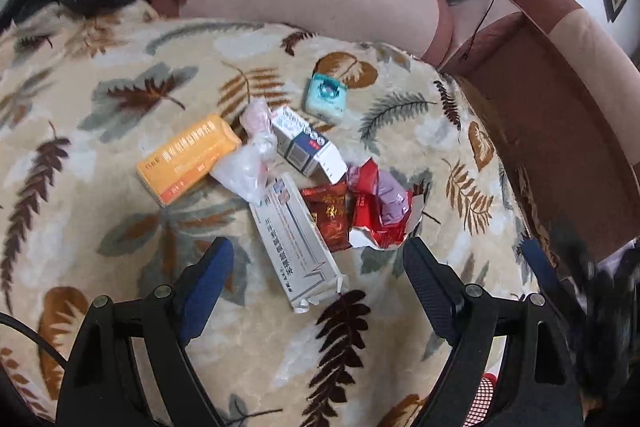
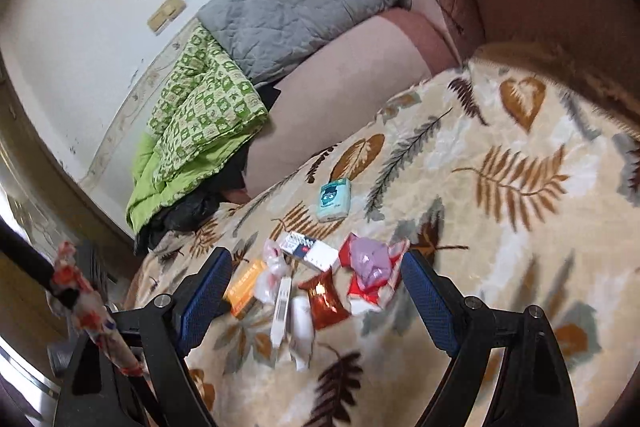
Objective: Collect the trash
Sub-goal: 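Grasp the pink-and-red plastic wrapper with the right tool, then grasp the white barcoded medicine box with the left tool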
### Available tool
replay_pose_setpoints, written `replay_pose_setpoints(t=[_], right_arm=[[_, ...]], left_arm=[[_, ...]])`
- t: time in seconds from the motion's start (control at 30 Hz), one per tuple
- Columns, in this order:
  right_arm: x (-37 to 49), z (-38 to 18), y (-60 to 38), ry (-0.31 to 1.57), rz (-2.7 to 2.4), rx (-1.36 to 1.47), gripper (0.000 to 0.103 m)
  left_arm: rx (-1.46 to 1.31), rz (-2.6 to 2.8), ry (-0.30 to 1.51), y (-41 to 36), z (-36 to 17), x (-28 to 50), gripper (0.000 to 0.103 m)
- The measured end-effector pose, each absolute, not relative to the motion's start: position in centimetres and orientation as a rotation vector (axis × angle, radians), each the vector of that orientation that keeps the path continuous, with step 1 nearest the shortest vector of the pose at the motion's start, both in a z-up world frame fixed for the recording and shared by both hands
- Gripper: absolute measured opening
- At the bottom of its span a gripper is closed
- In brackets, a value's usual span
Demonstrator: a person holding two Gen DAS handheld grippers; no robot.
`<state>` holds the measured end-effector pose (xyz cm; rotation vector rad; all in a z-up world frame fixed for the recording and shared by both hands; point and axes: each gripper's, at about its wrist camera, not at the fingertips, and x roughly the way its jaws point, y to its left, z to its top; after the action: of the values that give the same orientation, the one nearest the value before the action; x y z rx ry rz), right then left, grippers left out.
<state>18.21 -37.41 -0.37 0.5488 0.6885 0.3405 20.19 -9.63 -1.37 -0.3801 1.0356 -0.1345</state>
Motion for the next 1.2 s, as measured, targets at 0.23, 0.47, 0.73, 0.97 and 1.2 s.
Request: replay_pose_setpoints(t=[0.23,0.47,0.73,0.97,1.2], right_arm=[[24.6,-4.6,-36.4,0.763,0.359,0.548,0.08],[27.6,-11.0,-36.1,0.852,0.395,0.608,0.065],[28.0,-13.2,-35.0,0.906,0.382,0.537,0.048],[26.9,-12.3,-35.8,0.862,0.365,0.549,0.039],[25.2,-10.3,-35.7,0.791,0.398,0.557,0.039]], left_arm=[[-0.411,-0.174,1.089,-9.5,-4.1,22.1,0.086],[-0.496,-0.194,1.168,-9.3,-6.9,24.2,0.086],[-0.491,-0.161,1.224,-9.6,-9.0,25.3,0.085],[-0.57,-0.111,1.255,-8.1,-10.1,25.2,0.075],[-0.568,-0.117,1.254,-8.3,-9.6,25.0,0.05]])
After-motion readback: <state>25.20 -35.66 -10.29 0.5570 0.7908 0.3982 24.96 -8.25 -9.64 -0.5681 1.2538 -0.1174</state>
